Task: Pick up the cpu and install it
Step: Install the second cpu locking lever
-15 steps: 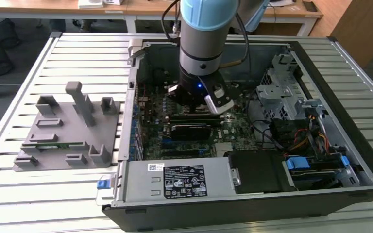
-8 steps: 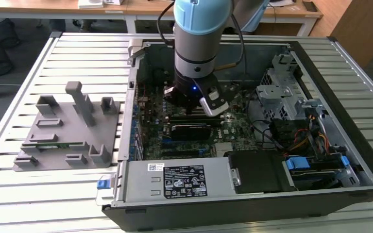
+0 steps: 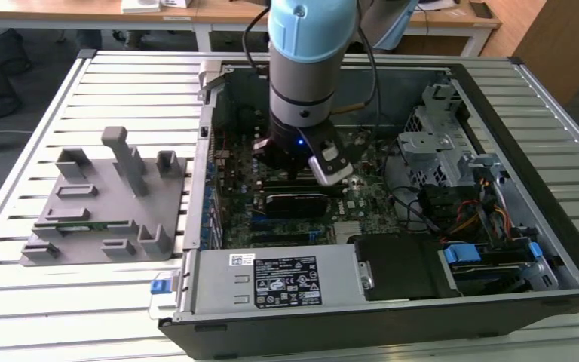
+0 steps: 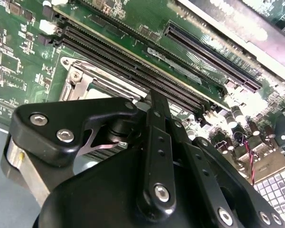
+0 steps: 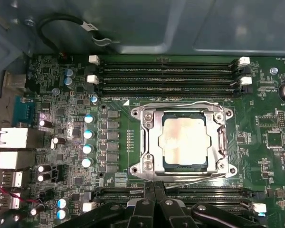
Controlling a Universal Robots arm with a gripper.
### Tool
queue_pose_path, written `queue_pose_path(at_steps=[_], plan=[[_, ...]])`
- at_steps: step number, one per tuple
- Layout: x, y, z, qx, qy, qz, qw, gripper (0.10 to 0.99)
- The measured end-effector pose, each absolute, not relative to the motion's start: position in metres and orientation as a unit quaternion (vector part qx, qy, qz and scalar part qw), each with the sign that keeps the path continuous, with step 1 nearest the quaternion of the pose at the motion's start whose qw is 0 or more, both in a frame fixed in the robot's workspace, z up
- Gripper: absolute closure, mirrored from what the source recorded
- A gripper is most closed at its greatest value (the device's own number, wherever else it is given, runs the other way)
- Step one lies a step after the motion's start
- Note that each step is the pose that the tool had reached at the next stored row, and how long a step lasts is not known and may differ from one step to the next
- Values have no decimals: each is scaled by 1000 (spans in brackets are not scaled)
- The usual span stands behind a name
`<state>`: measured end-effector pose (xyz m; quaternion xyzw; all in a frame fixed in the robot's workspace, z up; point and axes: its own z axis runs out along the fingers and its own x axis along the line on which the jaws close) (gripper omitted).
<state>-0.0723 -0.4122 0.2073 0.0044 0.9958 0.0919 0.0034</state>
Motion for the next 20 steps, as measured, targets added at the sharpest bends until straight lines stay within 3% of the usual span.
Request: queue_pose_path(at_steps=[5, 20], plan=[[-74, -416, 207, 5, 994, 108, 3, 980], [-77, -420, 201, 5, 993, 114, 3, 980]])
